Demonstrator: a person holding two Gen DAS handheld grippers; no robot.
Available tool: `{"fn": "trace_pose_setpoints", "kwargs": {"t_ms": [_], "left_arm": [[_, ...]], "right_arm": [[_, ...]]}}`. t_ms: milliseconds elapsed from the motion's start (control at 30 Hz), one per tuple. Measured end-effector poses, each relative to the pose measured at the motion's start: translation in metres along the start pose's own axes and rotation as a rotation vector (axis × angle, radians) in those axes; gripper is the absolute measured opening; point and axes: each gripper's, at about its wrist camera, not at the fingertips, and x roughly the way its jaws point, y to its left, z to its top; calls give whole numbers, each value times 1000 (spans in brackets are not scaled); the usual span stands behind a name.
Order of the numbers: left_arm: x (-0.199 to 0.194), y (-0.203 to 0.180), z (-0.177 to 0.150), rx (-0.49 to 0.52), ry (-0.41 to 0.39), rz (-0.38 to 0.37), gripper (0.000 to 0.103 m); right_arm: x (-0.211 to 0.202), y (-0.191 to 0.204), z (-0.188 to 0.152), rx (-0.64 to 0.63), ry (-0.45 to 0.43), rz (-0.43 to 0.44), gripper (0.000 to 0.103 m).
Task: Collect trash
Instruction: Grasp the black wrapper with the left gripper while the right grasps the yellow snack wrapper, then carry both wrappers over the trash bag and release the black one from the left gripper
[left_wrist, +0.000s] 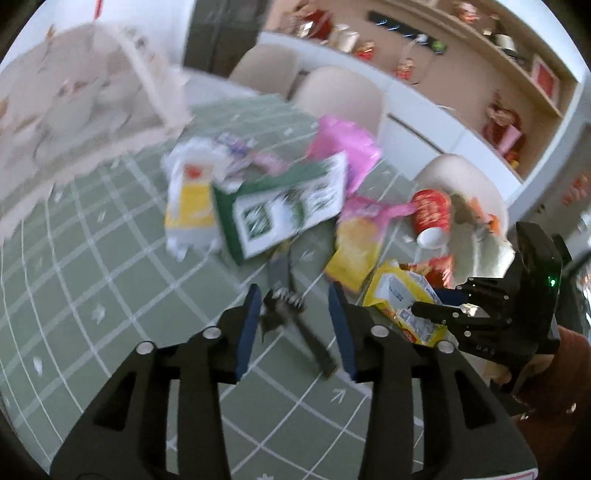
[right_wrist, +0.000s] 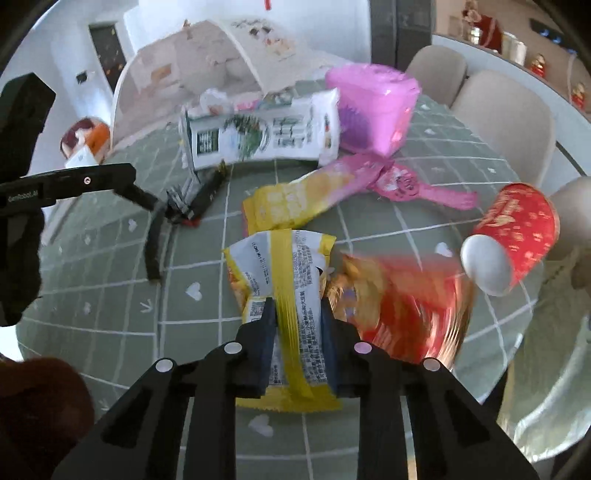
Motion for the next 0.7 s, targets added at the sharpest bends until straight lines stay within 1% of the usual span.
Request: {"fn": "trace_pose_setpoints", "kwargs": {"t_ms": [100,167,233,300,367,433,500,533,567,600,667,700], "left_arm": [[-1,2,12,19,-20,5,42],[5,6,18,22,-7,16,42],[15,7,18,43,27,34,42],[34,4,12,98,96,88,42],[45,1,4,135,135,115,42],[54,-1,-2,143,160,124,42],[63,-1,-6,128,185,139,42],[67,0,-8,113,194,137,40],[68,0,-9,105,196,132,35],[69,-1,-10,94,194,124,34],[68,-5,-10,96,194,113,27],[67,-7,-10,100,191,112,25]], "right_arm": [[-22,-1,3,29,-46,-12,22],[-37,-7,5,57,-80,-14,22],[-50,-9,8,85,-106,-21,22],[-62,-15,10,119,-131,-31,22],[-68,-18,12,152,-144,-22,22],[-73,-21,11,164,-150,-41,22],[-73,-24,10,176,-143,-62,22],[-73,-26,9,182,-140,-62,22],[-73,-28,7,189,-138,-64,22],[-73,-29,7,189,-135,-69,22],[-74,-29,6,184,-133,-78,22],[-76,-30,6,180,-133,-87,22]]}}
